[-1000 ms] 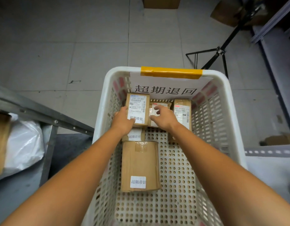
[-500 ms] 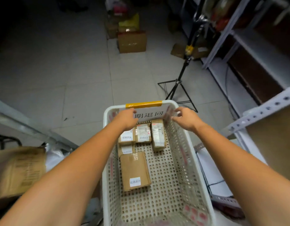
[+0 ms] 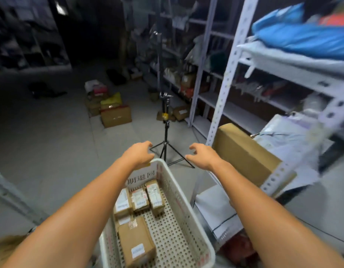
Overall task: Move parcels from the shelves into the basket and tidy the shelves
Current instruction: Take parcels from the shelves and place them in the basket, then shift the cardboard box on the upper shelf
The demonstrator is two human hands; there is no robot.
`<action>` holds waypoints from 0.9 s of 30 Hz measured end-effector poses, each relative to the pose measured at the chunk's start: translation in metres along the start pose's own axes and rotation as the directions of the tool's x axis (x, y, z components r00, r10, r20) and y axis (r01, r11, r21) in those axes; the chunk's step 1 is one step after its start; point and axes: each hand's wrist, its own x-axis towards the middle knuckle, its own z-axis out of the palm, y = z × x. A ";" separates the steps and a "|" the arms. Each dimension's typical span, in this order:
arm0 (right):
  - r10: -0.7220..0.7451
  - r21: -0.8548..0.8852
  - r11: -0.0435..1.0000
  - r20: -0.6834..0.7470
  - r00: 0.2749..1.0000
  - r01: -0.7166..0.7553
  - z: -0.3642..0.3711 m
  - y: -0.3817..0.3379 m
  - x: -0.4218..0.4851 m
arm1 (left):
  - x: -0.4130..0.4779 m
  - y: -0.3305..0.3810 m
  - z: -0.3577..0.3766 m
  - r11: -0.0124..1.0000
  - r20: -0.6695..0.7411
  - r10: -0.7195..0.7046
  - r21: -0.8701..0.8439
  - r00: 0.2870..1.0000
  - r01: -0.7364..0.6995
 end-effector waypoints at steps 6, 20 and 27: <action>-0.001 0.050 0.999 -0.110 0.994 0.007 -0.048 0.041 -0.101 | -0.071 0.081 -0.011 0.996 -0.080 0.085 0.009 0.993 -0.084; 0.379 0.115 0.925 -0.326 0.866 -0.362 -0.158 0.255 -0.358 | -0.170 0.362 0.079 0.857 0.071 0.509 0.054 0.858 -0.513; 0.621 0.175 0.769 -0.434 0.653 -0.614 -0.197 0.347 -0.460 | -0.187 0.518 0.127 0.633 0.149 0.760 0.046 0.632 -0.772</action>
